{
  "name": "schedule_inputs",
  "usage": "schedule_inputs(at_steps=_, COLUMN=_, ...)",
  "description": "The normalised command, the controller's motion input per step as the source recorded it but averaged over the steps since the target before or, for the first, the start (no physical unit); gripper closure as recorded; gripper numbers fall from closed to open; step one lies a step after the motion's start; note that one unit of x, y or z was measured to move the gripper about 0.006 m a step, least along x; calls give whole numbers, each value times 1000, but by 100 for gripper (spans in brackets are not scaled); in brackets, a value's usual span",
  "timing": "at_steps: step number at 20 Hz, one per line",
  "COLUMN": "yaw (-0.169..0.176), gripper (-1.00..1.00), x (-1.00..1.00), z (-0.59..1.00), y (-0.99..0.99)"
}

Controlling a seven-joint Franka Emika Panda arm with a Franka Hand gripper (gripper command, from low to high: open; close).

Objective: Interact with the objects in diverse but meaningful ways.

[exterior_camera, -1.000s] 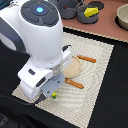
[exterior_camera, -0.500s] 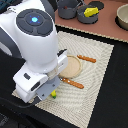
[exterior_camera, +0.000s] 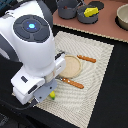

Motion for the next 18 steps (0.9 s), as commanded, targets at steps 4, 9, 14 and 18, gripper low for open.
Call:
schedule_inputs(at_steps=4, yaw=3, gripper=100, x=-86, z=1000, y=257)
schedule_inputs(at_steps=9, yaw=80, gripper=100, x=-220, z=1000, y=543)
schedule_inputs(at_steps=14, yaw=62, gripper=100, x=-303, z=491, y=682)
schedule_inputs(at_steps=18, yaw=60, gripper=100, x=-275, z=42, y=757)
